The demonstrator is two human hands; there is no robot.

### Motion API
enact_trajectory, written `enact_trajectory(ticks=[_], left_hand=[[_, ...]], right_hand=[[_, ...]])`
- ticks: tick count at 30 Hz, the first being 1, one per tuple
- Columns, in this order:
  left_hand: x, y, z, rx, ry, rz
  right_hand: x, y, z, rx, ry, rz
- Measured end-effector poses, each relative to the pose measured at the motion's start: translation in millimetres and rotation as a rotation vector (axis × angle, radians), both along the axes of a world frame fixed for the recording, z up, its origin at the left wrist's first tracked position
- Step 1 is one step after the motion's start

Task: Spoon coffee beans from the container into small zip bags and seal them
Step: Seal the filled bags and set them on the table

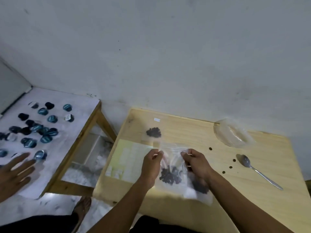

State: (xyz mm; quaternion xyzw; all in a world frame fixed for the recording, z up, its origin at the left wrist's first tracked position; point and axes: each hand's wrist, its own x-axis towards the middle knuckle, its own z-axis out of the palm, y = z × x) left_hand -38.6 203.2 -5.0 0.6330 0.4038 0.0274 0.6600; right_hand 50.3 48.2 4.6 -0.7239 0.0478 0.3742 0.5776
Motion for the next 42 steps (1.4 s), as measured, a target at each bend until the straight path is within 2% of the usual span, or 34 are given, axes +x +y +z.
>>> enact_trajectory(ticks=[4,7,12,16,22,30,34,37,40,42], left_hand=[[-34.4,42.9,11.6,0.023,-0.073,0.174],[-62.4,78.0,17.9,0.006,-0.101,0.318],[-116.2,129.6,23.0,0.107,-0.128,0.518],[-149.9,159.5,22.8,0.150,-0.104,0.645],[-170.1,167.1,16.3,0.161,-0.104,0.680],[-161.7,168.9,13.4,0.162,-0.106,0.621],[-150.3,169.1,18.2,0.163,-0.126,0.603],[-135.1,166.0,19.1,0.176,-0.124,0.551],[-110.7,159.8,22.4,0.159,-0.143,0.461],[-90.3,152.8,28.3,0.139,-0.174,0.401]], right_hand=[[-11.9,58.7,6.8,0.090,0.020,0.113],[-27.7,96.7,3.1,0.038,0.014,0.167],[-63.8,143.7,-26.7,-0.281,-0.376,0.677],[-91.6,168.3,-40.9,-0.366,-0.551,0.833],[-107.5,192.4,-54.1,-0.491,-0.547,0.758],[-108.0,213.0,-51.1,-0.603,-0.373,0.620],[-95.4,205.5,-45.6,-0.430,-0.323,0.542],[-79.3,188.3,-31.7,-0.287,-0.289,0.336],[-55.2,169.9,-14.3,-0.194,-0.374,0.136],[-38.7,159.7,2.6,-0.102,-0.438,0.090]])
